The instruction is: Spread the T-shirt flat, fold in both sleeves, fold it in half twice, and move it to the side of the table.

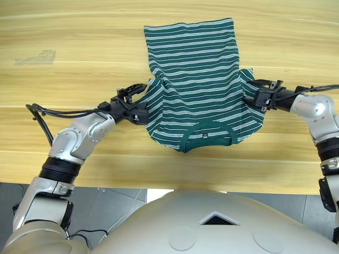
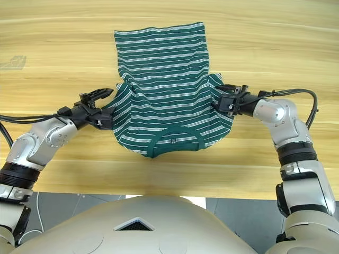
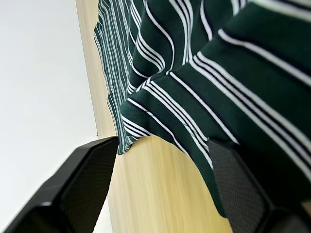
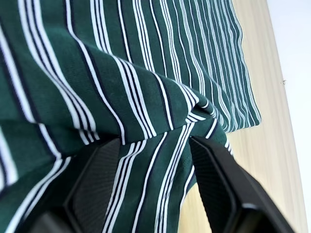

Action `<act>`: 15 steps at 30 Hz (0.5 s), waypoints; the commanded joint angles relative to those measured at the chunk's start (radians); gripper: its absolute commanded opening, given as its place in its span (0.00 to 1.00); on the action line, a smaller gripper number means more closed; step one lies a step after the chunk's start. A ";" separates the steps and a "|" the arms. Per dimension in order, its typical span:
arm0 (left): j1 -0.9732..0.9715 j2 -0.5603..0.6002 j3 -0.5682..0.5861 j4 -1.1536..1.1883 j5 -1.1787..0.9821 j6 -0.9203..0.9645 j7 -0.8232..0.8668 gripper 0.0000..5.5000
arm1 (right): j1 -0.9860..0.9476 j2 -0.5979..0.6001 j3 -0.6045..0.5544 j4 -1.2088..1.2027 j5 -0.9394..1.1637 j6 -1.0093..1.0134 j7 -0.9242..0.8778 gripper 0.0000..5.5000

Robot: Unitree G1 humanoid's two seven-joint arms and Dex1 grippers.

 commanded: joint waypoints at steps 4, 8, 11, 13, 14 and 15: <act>0.025 -0.023 -0.044 0.076 0.008 -0.004 0.004 0.61 | 0.033 -0.008 0.038 0.030 -0.023 -0.005 0.045 0.48; 0.060 -0.012 -0.049 0.075 -0.005 0.005 -0.011 0.61 | 0.072 -0.018 0.025 -0.018 0.000 -0.002 0.048 0.48; 0.111 0.022 -0.041 0.065 0.000 0.019 -0.014 0.61 | 0.109 -0.028 0.013 -0.054 0.008 0.000 0.042 0.48; 0.173 0.063 -0.029 0.046 -0.004 0.033 -0.030 0.61 | 0.138 -0.040 -0.005 -0.084 0.015 0.006 0.028 0.48; 0.209 0.081 -0.023 0.026 -0.011 0.039 -0.041 0.61 | 0.161 -0.047 -0.016 -0.103 0.021 0.010 0.020 0.48; 0.247 0.096 -0.015 -0.003 -0.019 0.045 -0.051 0.61 | 0.189 -0.053 -0.025 -0.127 0.026 0.014 0.013 0.48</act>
